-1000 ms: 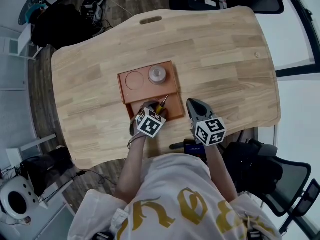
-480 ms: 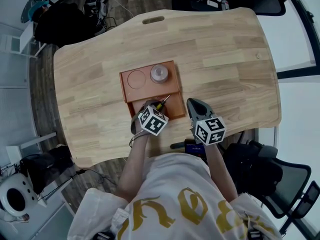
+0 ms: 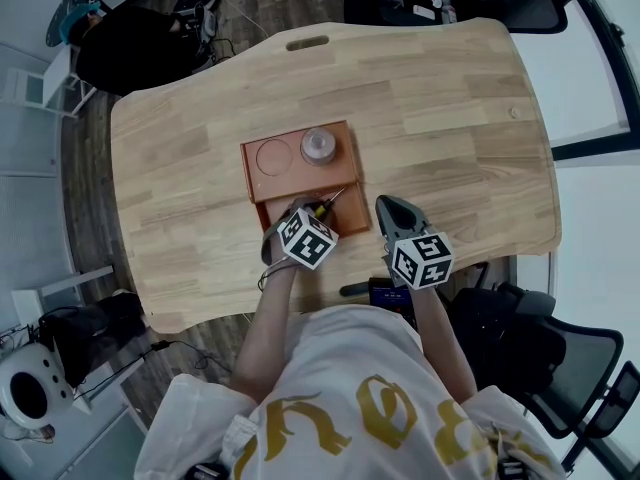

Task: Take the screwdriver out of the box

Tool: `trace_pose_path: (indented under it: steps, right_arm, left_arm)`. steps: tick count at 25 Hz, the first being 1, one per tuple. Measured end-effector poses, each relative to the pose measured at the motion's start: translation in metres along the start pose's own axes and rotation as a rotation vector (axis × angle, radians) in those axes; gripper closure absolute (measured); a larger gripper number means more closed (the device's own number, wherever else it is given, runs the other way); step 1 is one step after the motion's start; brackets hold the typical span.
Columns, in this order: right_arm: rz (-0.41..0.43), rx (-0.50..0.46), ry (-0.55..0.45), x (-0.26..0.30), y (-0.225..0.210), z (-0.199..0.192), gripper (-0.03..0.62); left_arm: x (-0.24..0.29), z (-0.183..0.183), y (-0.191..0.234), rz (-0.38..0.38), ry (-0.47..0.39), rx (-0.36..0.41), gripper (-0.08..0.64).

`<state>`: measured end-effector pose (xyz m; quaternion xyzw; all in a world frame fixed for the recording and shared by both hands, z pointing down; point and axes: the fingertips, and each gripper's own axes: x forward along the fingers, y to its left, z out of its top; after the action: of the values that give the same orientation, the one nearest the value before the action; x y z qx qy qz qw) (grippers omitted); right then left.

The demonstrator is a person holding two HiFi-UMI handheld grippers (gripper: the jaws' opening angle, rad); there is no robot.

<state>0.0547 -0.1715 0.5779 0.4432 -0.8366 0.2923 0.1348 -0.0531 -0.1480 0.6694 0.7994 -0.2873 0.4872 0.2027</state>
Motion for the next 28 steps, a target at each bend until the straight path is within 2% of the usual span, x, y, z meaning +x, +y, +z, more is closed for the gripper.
trace_pose_path:
  steps: [9,19,28]
  right_arm:
    - [0.023,-0.027,-0.009,-0.007,0.009,0.006,0.581]
    - [0.043,-0.06,-0.032,-0.018,0.024,0.011,0.581]
    - [0.025,-0.076,-0.07,-0.035,0.031,0.017,0.581]
  left_arm:
    - [-0.019,0.016,-0.001,0.019,-0.094,0.009,0.48]
    - [-0.042,0.02,-0.009,0.063,-0.147,0.041,0.482]
    - [-0.083,0.043,-0.005,0.143,-0.309,0.035,0.482]
